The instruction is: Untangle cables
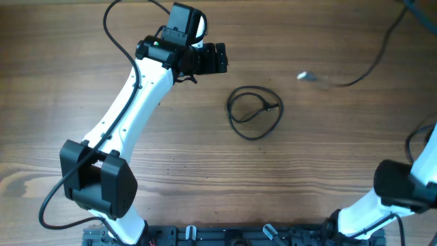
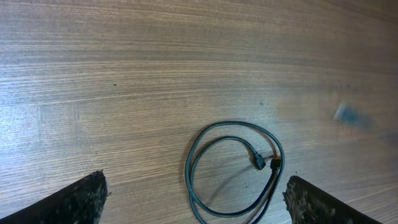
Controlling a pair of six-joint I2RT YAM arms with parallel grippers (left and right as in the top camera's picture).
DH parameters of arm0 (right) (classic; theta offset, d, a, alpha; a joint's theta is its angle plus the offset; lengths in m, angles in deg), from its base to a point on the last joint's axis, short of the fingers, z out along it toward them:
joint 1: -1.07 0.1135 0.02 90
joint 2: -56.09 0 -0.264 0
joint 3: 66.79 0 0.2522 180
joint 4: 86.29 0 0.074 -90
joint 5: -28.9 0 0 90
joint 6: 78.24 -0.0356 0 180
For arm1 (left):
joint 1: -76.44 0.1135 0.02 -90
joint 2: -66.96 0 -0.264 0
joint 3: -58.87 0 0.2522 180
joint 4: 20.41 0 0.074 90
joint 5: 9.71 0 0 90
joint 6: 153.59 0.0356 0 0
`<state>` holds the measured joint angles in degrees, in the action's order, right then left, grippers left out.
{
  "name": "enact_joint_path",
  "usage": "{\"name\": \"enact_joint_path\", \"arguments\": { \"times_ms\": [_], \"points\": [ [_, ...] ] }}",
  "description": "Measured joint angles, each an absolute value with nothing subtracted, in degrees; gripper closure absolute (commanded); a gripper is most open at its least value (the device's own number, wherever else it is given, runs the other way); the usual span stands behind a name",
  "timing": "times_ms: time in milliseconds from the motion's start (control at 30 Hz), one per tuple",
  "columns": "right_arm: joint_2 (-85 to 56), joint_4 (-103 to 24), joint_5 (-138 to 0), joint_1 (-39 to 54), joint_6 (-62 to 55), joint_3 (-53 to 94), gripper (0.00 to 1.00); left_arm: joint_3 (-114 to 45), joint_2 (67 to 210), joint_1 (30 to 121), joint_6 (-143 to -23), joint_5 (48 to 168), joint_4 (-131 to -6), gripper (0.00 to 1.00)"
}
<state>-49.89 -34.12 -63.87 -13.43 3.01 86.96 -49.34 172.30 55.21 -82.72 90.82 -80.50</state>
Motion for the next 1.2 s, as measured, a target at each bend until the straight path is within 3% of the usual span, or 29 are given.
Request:
{"name": "enact_joint_path", "arguments": {
  "times_ms": [200,533,800,933,967,1000,1033,1067,1133,1200],
  "points": [
    [-59.61,-35.43,-63.34,-19.77,3.49,86.96,0.96,-49.34,172.30,55.21,-82.72,90.82,-79.80,0.06],
    [-76.36,-33.68,-61.33,-22.22,5.65,86.93,0.96,-49.34,172.30,55.21,-82.72,90.82,-78.29,0.05],
    [-82.59,-30.10,-51.15,-23.57,0.74,86.93,0.92,-49.34,172.30,55.21,-82.72,90.82,-78.27,0.05],
    [-83.15,-30.31,-49.66,-26.35,-2.04,86.93,0.78,-49.34,172.30,55.21,-82.72,90.82,-78.27,0.04],
    [-83.15,-30.71,-49.25,-27.13,-2.32,86.93,0.66,-49.34,172.30,55.21,-82.72,90.82,-78.27,0.03],
    [-83.15,-30.64,-48.55,-28.29,-3.48,86.93,0.37,-49.34,172.30,55.21,-82.72,90.82,-78.27,0.02],
    [-83.15,-30.25,-47.72,-29.41,-3.88,86.93,0.20,-49.34,172.30,55.21,-82.72,90.82,-78.27,0.02],
    [-83.15,-29.83,-47.45,-29.78,-4.64,86.93,0.12,-49.34,172.30,55.21,-82.72,90.82,-78.27,0.01],
    [-83.15,-28.74,-47.24,-30.26,-5.60,86.93,0.00,-49.34,172.30,55.21,-82.72,90.82,-78.27,0.01],
    [-83.15,-28.00,-47.65,-30.70,-6.15,86.93,0.00,-49.34,172.30,55.21,-82.72,90.82,-78.27,0.01]
  ]
}}
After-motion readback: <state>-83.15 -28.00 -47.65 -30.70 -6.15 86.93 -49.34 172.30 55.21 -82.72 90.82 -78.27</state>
